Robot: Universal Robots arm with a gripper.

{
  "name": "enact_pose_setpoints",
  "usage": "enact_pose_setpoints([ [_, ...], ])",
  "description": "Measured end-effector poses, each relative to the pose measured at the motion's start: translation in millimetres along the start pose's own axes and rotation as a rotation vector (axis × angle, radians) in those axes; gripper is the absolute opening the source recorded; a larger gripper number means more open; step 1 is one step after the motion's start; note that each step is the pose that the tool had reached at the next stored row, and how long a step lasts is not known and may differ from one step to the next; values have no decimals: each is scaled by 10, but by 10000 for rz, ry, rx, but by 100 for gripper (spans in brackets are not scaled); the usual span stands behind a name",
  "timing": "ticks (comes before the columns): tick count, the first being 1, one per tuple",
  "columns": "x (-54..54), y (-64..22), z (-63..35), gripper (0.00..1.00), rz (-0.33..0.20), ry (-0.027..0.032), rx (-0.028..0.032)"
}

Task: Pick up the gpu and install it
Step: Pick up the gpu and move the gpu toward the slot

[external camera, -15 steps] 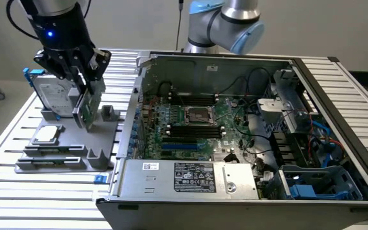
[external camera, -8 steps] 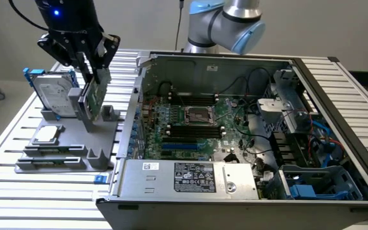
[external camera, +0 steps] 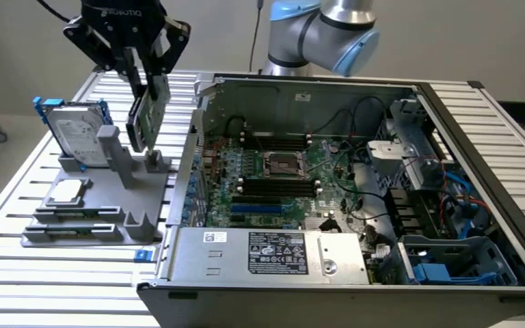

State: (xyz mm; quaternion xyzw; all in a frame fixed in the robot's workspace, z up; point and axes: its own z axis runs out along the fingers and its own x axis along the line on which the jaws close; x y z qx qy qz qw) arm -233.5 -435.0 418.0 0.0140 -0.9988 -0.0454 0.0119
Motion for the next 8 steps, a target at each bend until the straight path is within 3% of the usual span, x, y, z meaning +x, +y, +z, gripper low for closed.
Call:
enact_pose_setpoints([
  [4,-177,1,-158,27,4,53,-59],
  [8,-352,-17,-194,27,10,131,-90],
])
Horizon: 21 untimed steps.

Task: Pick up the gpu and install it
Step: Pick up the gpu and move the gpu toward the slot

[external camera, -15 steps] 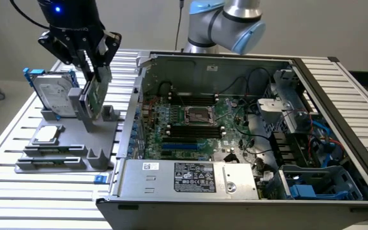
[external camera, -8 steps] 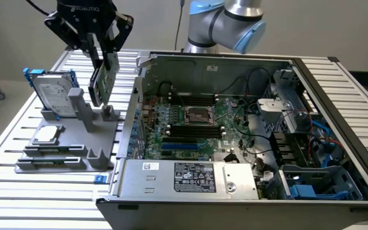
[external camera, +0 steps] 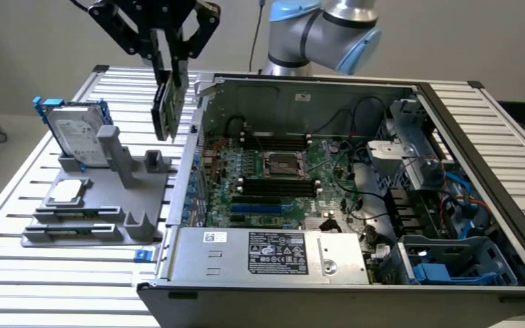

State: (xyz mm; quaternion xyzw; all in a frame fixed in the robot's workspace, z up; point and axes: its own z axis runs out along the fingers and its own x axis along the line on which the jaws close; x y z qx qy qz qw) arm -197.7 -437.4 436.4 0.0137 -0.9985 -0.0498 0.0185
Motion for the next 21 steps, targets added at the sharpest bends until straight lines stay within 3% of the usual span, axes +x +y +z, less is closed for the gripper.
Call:
enact_pose_setpoints([
  [6,-274,-34,16,27,7,70,-1],
  [21,-964,-81,257,27,7,72,6],
])
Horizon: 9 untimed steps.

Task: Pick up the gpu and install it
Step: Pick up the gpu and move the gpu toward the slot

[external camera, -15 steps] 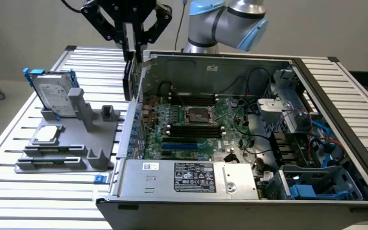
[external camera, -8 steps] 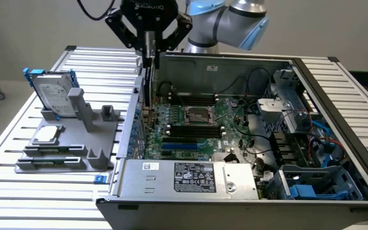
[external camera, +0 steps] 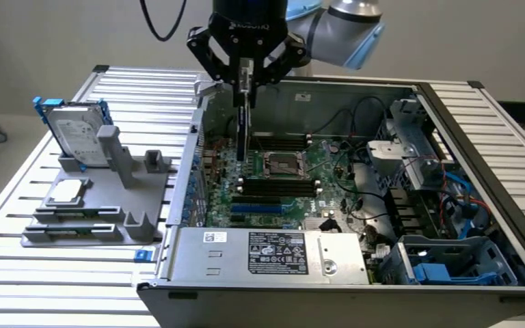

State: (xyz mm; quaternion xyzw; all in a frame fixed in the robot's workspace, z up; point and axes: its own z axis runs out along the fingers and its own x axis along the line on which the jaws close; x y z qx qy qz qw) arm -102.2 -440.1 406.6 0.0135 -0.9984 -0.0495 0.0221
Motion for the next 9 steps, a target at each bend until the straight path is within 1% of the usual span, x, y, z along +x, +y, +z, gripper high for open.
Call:
enact_pose_setpoints([
  [9,-418,-27,143,27,-1,0,1],
])
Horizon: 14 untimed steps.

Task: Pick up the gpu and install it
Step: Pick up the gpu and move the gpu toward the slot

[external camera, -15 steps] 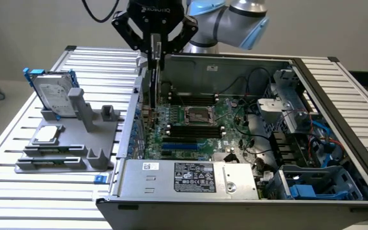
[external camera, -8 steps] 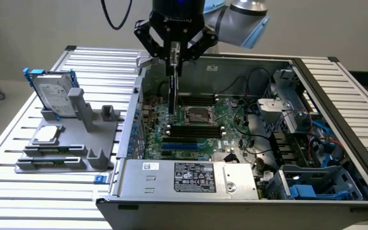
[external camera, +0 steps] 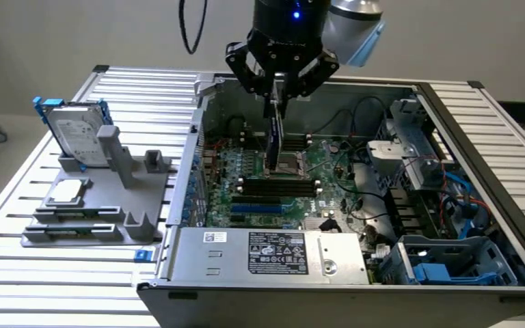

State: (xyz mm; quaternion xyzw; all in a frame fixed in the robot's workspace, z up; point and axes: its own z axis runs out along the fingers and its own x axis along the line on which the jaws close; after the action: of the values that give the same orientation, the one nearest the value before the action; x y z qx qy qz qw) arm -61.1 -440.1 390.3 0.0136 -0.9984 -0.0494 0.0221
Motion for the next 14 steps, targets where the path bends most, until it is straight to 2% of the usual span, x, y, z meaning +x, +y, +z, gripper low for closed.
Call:
enact_pose_setpoints([
  [6,-276,-16,81,27,1,0,0],
  [7,-296,-17,93,27,1,2,-6],
  [14,-299,-21,93,27,32,294,-12],
])
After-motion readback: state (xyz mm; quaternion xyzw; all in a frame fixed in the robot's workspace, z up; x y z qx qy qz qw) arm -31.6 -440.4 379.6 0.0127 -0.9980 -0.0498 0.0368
